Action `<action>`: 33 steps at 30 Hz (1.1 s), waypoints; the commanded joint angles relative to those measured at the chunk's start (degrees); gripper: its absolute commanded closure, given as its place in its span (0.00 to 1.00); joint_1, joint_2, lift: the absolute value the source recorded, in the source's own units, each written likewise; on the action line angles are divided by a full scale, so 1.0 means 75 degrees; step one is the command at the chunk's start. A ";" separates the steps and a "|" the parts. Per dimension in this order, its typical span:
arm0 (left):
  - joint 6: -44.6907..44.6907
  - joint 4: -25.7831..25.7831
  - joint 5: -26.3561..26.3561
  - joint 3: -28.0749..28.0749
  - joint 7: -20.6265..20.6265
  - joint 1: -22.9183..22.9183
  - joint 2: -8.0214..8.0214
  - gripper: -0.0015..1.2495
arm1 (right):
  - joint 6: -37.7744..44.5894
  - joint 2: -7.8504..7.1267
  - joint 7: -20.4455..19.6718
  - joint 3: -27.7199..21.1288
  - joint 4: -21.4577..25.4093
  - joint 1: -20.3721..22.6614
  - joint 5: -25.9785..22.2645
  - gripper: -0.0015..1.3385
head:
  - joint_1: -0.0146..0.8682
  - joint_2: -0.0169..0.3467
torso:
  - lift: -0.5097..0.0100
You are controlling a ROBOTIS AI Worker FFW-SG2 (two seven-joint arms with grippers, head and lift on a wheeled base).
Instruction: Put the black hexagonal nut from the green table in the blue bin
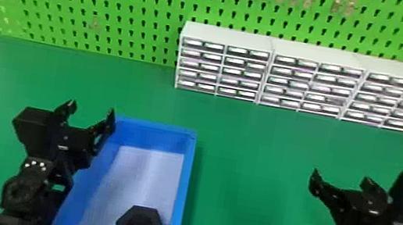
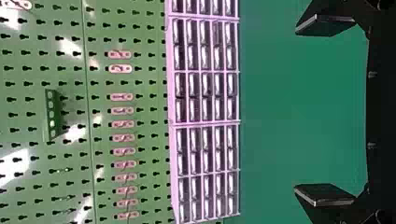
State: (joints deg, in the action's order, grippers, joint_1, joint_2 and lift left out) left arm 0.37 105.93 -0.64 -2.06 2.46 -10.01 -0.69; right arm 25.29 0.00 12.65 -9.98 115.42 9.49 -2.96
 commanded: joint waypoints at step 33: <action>-0.0202 0.0032 -0.0009 -0.0089 -0.0128 -0.0059 0.0069 0.37 | -0.0208 0.0007 -0.0035 -0.0006 -0.0002 -0.0035 -0.0085 0.09 | 0.76 0.20 | 0.80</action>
State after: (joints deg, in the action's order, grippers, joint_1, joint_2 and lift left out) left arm -1.14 106.09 -0.61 -2.33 1.54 -10.46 -0.24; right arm 23.82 0.00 12.39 -9.69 115.40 9.43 -3.26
